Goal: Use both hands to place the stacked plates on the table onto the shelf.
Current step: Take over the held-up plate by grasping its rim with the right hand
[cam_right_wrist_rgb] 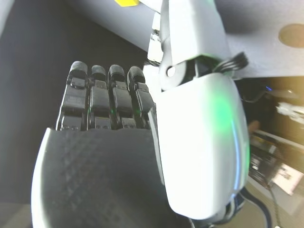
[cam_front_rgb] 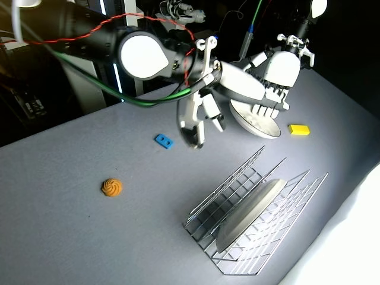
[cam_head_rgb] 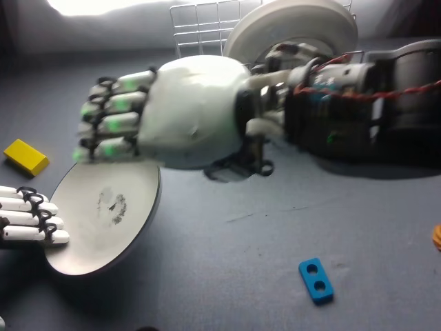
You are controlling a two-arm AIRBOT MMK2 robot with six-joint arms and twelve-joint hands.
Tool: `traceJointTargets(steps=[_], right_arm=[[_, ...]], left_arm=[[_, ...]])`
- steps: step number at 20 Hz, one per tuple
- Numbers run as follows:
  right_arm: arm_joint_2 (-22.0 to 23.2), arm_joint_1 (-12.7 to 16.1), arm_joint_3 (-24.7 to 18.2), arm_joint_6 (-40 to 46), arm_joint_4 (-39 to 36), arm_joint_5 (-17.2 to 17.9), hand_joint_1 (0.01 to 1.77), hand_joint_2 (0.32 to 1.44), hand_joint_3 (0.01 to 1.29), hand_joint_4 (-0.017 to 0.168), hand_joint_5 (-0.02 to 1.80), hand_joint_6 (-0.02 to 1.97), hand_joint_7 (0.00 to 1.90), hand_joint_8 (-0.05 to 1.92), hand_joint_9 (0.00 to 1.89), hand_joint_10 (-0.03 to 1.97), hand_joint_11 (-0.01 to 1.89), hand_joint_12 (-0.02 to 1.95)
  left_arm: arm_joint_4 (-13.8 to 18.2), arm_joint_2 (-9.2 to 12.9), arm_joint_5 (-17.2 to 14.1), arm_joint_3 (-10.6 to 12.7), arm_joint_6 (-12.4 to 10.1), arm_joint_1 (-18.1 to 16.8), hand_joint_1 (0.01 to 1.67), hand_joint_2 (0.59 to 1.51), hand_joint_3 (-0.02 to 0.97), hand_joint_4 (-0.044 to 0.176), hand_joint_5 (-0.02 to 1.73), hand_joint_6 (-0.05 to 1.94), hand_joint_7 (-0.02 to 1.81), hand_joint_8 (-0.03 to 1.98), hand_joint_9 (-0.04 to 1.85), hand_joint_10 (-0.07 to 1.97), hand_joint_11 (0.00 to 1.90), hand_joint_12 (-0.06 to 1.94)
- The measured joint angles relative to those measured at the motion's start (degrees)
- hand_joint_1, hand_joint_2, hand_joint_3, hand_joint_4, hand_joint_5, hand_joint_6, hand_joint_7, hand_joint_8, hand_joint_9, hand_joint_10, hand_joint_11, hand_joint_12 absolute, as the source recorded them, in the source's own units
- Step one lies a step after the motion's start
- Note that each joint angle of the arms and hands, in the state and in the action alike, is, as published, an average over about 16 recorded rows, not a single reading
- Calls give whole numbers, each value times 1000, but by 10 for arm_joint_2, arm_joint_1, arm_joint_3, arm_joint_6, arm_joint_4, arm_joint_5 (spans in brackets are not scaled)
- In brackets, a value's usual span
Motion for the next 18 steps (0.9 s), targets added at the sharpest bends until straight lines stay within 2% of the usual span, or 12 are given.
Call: traceJointTargets(steps=[5, 10, 18], right_arm=[[-49, -20, 21, -24, 12, -4, 1411, 892, 16, 4, 87, 18, 28, 11, 14, 14, 15, 21], [-90, -39, 56, -39, 55, 2, 1390, 893, 16, 4, 61, 18, 14, 12, 12, 15, 16, -5], [-143, -63, 122, -56, 133, 42, 1375, 892, 15, 4, 43, 18, 11, 12, 12, 15, 20, -6]], left_arm=[[-1, 0, 0, 0, 0, 1, 16, 1037, 17, -2, 24, 0, 19, -2, -13, -31, 14, 12], [-2, -1, 1, 0, 0, 1, 16, 1037, 17, -2, 26, 3, 23, -3, -13, -31, 13, 11], [-2, -2, 1, 1, 0, 2, 16, 1037, 17, -2, 24, 3, 20, -4, -14, -32, 13, 11]])
